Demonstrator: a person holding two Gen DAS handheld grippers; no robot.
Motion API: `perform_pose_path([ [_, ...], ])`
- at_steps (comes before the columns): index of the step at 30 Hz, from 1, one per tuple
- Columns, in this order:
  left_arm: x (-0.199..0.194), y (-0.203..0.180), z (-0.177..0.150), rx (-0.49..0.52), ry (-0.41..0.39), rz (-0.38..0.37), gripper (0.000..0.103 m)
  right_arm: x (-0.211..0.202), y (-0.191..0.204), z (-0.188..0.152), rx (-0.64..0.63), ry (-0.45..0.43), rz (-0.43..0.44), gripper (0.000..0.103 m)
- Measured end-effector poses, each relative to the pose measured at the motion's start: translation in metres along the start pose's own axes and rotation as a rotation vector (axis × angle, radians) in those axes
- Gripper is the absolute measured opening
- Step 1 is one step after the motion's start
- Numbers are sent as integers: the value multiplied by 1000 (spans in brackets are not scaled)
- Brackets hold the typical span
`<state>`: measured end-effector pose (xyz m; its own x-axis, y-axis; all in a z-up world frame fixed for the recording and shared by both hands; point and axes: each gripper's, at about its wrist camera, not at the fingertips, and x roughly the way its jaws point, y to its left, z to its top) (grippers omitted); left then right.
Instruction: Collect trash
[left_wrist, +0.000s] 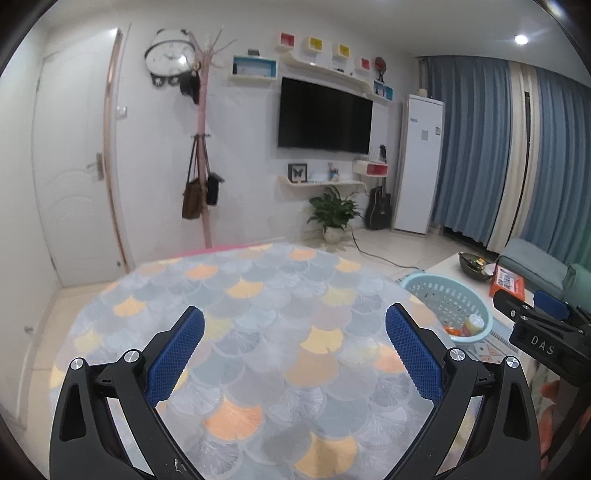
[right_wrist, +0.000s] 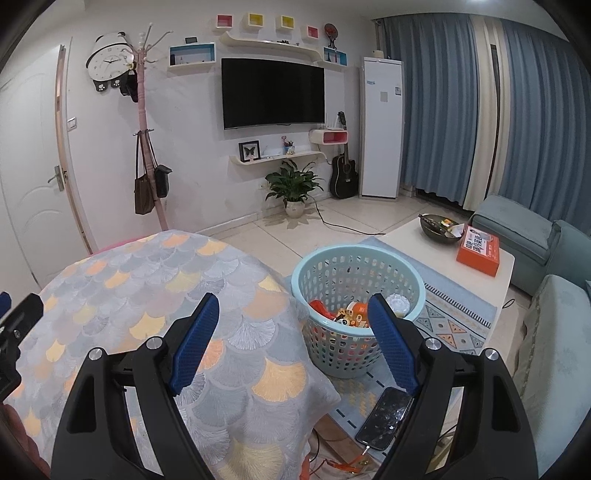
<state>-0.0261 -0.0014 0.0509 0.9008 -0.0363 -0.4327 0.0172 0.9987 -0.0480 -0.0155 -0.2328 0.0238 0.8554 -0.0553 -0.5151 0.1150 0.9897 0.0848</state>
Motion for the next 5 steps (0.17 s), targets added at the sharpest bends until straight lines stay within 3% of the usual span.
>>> perform_pose_path([
  [5,-1,3,-1,5,-5,11,96,1,5,1,-10,4,16,78],
])
